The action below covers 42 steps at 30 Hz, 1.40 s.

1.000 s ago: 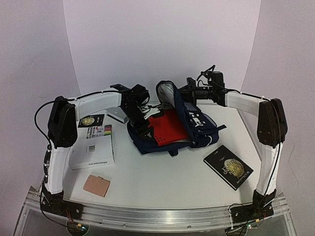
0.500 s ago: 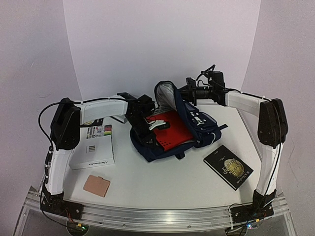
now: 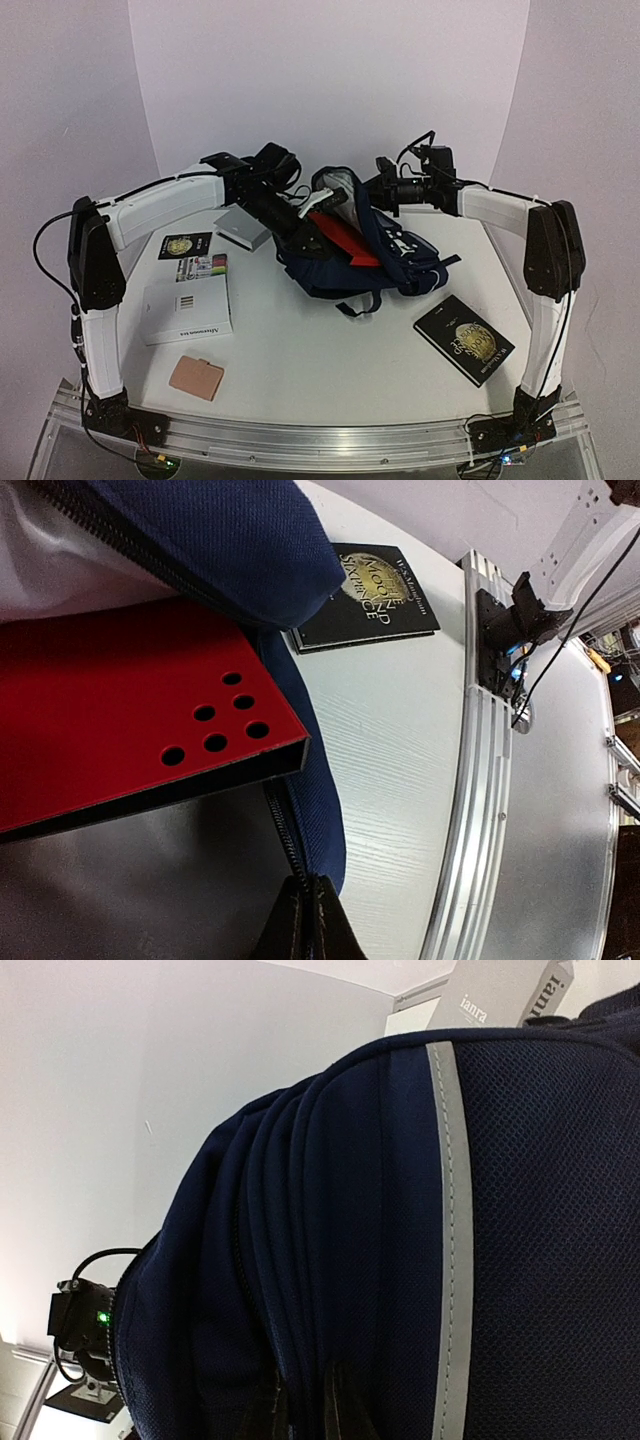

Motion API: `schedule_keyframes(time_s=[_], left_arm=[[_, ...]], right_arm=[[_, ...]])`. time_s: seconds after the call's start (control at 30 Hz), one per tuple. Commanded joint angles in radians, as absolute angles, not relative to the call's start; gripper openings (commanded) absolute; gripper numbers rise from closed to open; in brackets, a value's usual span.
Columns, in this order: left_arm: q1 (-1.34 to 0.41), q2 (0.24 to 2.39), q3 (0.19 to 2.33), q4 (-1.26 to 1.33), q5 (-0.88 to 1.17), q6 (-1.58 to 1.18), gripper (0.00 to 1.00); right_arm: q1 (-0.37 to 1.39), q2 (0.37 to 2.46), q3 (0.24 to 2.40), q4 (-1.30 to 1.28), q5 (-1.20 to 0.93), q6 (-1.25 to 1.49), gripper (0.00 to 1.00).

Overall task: Pack the student bag
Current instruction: Adjust the student bag at the center of the board.

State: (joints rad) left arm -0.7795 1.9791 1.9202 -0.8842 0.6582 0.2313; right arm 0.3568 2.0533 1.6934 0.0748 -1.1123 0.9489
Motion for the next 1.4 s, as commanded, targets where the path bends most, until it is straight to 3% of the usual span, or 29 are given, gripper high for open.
schedule_keyframes(time_s=[0.0,0.17,0.23,0.47,0.63,0.8,0.9,1.1,1.13,1.27,1.33,1.37], left_arm=[[-0.787,1.901,1.898,-0.925,0.736,0.234,0.00],[-0.844,1.913,1.936,-0.994,0.613,0.315,0.00],[-0.919,1.930,1.910,-1.031,0.447,0.413,0.00],[-0.846,1.883,2.019,-0.950,0.605,0.269,0.00],[-0.750,1.760,1.846,-0.660,0.657,0.124,0.00],[-0.889,2.002,2.075,-1.046,0.527,0.340,0.00],[-0.898,1.979,2.059,-0.972,0.567,0.318,0.00],[-0.686,1.713,1.724,-0.586,0.599,0.123,0.00],[-0.702,1.716,1.728,-0.597,0.604,0.143,0.00],[-0.860,2.008,2.105,-1.064,0.584,0.322,0.00],[-0.835,1.988,2.088,-1.029,0.578,0.292,0.00],[-0.791,1.924,1.972,-0.916,0.583,0.250,0.00]], right_arm=[[0.323,2.082,1.761,0.036,-1.022,0.872,0.00],[0.285,2.121,1.836,-0.034,-0.949,0.841,0.00],[0.280,2.131,1.852,-0.058,-0.925,0.834,0.00],[0.281,2.145,1.854,-0.099,-0.903,0.833,0.00],[0.282,2.144,1.858,-0.106,-0.890,0.828,0.00],[0.282,2.128,1.845,-0.109,-0.886,0.819,0.00],[0.281,2.121,1.836,-0.112,-0.888,0.816,0.00],[0.281,2.105,1.824,-0.120,-0.885,0.807,0.00],[0.281,2.106,1.824,-0.121,-0.882,0.807,0.00],[0.282,2.116,1.833,-0.126,-0.880,0.803,0.00],[0.280,2.116,1.842,-0.132,-0.878,0.792,0.00],[0.280,2.114,1.844,-0.136,-0.876,0.786,0.00]])
